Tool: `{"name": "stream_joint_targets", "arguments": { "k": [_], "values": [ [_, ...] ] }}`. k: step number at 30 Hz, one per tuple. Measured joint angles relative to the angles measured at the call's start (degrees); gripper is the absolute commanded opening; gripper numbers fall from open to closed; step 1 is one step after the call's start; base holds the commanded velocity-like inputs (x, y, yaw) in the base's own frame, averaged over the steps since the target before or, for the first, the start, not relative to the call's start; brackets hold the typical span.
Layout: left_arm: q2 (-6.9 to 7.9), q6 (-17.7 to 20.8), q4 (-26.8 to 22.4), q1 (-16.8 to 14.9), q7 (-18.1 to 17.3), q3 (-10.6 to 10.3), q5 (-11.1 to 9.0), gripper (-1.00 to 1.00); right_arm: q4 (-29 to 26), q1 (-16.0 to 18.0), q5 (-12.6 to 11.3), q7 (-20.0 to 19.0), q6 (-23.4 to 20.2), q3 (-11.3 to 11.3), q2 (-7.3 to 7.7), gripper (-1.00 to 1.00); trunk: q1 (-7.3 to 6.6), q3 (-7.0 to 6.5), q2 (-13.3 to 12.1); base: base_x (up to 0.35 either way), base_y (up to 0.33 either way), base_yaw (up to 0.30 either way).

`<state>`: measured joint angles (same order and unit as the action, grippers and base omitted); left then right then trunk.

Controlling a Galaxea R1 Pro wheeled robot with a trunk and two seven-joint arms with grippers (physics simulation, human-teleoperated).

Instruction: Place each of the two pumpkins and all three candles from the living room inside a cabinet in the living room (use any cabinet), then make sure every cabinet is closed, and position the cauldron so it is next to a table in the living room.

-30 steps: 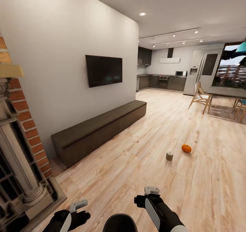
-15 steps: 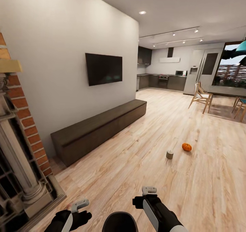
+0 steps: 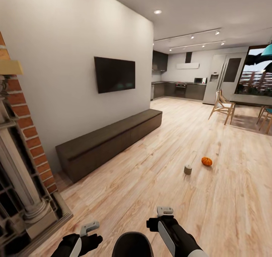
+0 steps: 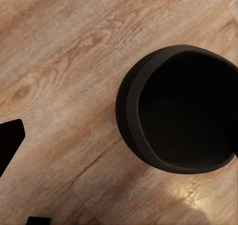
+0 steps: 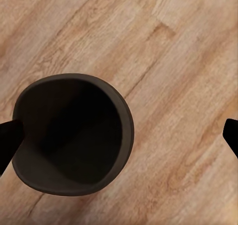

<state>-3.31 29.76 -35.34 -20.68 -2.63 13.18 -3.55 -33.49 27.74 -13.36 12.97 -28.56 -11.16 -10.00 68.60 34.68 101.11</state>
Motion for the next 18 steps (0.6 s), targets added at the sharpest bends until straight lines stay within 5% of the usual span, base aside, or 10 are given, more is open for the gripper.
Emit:
{"name": "stream_joint_targets", "arguments": {
  "k": [18],
  "values": [
    [-0.17, 0.1, 0.0, 0.0, -0.1, 0.1, 0.0, 1.00, 0.0, 0.0, 0.0, 0.0, -0.1, 0.0, 0.00, 1.00, 3.95, 3.23, 7.2, 0.000, 0.000, 0.000]
  ]
}}
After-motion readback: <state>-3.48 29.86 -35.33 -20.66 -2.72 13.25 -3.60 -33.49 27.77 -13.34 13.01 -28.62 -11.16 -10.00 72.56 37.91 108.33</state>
